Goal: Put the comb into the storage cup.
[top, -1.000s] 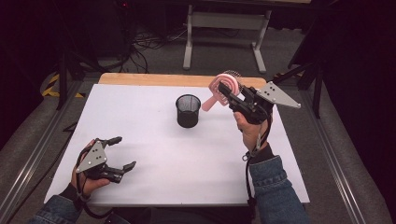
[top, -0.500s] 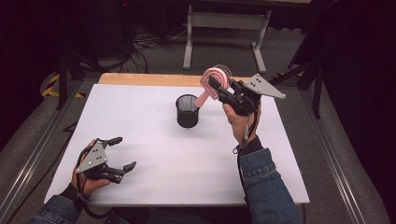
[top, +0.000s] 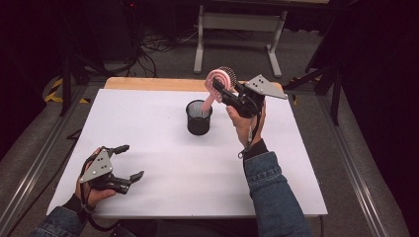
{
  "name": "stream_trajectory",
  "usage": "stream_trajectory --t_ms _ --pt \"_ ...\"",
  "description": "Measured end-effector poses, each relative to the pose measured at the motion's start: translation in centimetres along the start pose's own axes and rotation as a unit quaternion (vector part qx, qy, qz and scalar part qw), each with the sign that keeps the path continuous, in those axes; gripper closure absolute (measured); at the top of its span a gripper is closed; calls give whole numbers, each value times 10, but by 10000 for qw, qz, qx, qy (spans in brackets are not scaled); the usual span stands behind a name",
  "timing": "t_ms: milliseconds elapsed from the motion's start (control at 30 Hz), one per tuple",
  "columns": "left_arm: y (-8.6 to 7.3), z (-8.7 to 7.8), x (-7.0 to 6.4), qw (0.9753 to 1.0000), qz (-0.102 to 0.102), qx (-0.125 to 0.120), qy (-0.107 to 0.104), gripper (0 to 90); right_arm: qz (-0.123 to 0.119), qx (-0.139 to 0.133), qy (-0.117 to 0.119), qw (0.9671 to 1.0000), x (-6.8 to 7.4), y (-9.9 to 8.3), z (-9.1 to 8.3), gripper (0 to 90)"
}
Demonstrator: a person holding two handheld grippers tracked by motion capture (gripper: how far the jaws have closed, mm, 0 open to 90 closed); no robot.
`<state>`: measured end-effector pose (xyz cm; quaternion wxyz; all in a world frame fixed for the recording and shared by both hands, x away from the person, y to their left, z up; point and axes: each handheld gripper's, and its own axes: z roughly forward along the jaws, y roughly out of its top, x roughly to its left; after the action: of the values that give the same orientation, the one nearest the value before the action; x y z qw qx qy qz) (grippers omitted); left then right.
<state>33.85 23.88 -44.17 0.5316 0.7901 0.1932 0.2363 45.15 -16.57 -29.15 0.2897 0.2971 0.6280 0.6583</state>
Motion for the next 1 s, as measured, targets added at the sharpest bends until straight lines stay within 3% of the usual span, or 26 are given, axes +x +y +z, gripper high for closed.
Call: stream_trajectory --t_ms 1000 --pt "0 -3 1 10000 15 -19 14 57 149 404 27 9991 1 -35 30 636"
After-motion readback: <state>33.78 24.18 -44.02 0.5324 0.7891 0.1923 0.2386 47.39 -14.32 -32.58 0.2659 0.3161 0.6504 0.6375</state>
